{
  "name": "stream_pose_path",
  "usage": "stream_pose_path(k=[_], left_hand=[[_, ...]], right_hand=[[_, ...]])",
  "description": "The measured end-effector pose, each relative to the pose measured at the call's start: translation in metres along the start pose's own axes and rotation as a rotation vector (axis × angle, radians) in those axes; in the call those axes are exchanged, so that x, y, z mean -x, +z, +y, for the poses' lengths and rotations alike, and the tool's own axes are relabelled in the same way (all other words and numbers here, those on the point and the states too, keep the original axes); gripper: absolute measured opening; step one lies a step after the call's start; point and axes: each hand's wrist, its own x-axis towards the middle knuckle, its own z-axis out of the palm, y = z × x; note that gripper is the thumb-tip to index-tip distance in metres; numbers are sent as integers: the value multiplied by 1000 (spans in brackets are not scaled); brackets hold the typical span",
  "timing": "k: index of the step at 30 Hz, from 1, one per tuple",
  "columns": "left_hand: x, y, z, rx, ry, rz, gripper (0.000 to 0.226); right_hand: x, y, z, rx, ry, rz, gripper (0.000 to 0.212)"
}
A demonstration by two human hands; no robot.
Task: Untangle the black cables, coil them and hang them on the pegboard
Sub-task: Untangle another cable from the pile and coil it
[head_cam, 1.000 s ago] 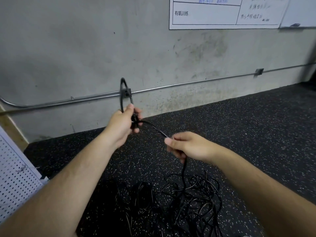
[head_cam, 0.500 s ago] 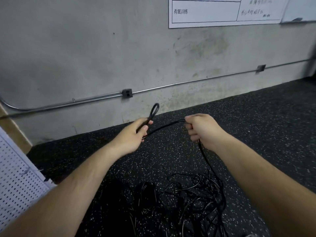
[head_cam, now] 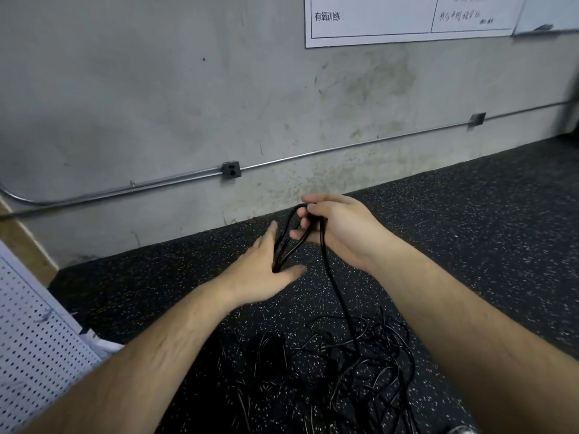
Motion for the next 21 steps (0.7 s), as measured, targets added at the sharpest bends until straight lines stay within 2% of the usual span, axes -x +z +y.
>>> stream_pose_path(k=[2, 4, 8, 13, 15, 17, 19, 21], left_hand=[[6, -1, 7, 219, 59, 15, 105], [9, 0, 13, 388, 131, 96, 85], [7, 6, 19, 384, 194, 212, 49], [15, 9, 31, 823, 153, -11, 48], [17, 13, 35, 889, 163, -53, 34], [17, 12, 39, 997, 160, -47, 17], [14, 4, 39, 1112, 118, 9, 20], [11, -9, 34, 1144, 106, 80, 25]], right_hand=[[-1, 1, -1, -104, -9, -27, 28], [-2, 4, -3, -199, -7, -54, 30], [-7, 8, -3, -325, -23, -19, 40], [-9, 13, -3, -348, -70, 36, 44], [-9, 14, -1, -322, -99, 78, 42], [-9, 12, 1, -144, -152, 131, 38], [-8, 7, 1, 179, -229, 158, 41], [-4, 3, 2, 400, -331, 199, 40]])
